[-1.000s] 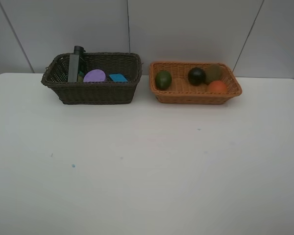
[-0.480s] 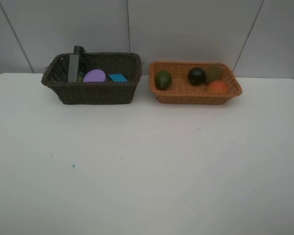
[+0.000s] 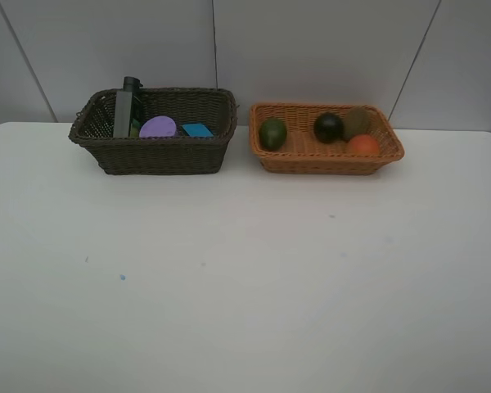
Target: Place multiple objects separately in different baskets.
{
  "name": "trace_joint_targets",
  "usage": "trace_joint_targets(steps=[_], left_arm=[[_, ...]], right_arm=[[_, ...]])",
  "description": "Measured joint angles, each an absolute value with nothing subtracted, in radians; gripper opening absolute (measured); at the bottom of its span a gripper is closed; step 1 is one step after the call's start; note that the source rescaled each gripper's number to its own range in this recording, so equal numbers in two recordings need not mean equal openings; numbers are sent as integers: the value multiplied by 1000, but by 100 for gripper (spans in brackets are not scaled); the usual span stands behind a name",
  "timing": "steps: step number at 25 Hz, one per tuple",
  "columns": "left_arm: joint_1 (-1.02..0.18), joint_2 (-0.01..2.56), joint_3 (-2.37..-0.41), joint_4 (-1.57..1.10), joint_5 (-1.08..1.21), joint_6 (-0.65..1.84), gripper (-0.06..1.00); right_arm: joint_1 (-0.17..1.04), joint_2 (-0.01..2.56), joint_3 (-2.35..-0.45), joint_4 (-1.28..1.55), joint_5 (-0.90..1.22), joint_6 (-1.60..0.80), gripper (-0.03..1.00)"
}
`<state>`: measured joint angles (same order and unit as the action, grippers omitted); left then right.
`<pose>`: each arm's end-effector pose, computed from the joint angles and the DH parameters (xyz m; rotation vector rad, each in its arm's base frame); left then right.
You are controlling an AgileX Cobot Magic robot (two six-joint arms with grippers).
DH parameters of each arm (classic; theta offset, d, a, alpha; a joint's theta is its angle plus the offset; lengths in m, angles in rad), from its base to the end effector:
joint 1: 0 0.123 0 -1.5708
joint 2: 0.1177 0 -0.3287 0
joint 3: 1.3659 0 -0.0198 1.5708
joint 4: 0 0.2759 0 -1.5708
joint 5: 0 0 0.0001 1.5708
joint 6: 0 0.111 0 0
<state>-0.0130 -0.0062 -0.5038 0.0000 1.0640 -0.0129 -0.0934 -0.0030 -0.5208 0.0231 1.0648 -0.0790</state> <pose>-0.0106 0.0001 0.2810 0.0001 2.0376 -0.0163 -0.0119 0.0034 0.2864 0.0131 2.0253 -0.0815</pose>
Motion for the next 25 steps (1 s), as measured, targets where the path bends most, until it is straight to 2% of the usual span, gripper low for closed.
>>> trace_joint_targets(steps=[25], left_arm=[[-13,-6,-504,0,1064,-13,100]], right_arm=[[-93,-3,-521,23,1065,-79,100]])
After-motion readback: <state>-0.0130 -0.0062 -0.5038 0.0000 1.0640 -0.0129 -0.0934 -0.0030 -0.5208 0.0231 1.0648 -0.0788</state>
